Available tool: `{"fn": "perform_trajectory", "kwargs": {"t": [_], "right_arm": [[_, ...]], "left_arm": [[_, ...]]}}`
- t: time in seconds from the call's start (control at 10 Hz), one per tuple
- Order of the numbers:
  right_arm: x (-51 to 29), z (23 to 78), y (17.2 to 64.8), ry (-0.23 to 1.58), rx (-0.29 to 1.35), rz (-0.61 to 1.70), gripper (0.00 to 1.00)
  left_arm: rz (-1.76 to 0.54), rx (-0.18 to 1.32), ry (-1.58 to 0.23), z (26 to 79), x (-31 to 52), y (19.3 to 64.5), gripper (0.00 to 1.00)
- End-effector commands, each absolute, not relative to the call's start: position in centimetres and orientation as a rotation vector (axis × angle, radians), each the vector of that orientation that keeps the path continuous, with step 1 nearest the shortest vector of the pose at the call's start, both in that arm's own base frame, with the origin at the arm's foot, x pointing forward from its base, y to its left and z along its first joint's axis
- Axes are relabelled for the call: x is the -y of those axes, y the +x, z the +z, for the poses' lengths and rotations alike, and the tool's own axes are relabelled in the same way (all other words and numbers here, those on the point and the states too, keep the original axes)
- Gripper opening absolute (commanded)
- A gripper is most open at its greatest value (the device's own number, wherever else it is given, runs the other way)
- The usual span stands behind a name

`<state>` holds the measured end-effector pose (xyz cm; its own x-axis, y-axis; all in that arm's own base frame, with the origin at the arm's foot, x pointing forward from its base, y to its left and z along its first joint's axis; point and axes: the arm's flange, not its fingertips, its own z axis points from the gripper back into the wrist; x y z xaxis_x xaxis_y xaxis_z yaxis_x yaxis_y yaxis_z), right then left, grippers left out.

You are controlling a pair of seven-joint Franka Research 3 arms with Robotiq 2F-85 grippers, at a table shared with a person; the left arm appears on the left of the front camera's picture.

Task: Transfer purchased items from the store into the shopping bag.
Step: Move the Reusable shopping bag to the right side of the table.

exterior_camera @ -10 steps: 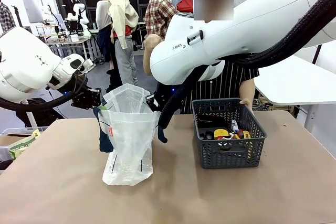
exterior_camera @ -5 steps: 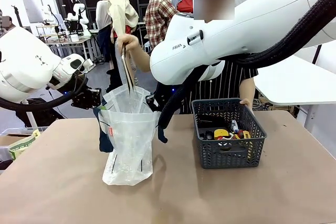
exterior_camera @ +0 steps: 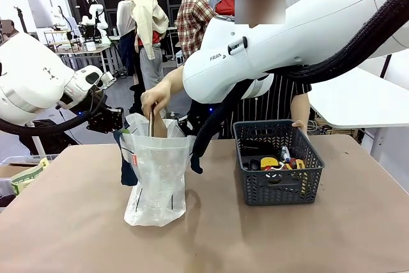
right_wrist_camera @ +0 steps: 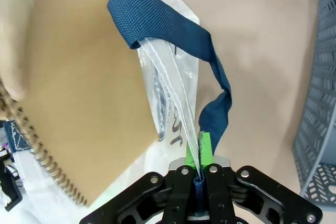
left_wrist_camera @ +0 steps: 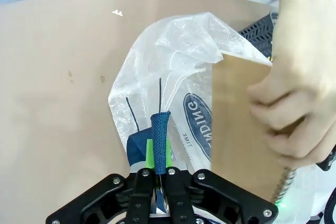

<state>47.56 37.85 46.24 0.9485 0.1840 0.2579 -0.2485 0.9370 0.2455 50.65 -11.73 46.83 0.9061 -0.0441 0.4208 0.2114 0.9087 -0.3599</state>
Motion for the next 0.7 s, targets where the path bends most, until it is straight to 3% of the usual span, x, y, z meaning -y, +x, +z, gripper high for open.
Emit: {"fn": "perform_trajectory", "kwargs": {"t": [0.0, 0.6], "right_arm": [[-37.86, 46.34, 47.61, 0.281, 0.237, 0.223, 0.0], [-37.86, 46.34, 47.61, 0.281, 0.237, 0.223, 0.0]], "left_arm": [[-0.135, 0.422, -0.413, 46.97, 11.65, 50.73, 0.0], [-0.135, 0.422, -0.413, 46.97, 11.65, 50.73, 0.0]]}}
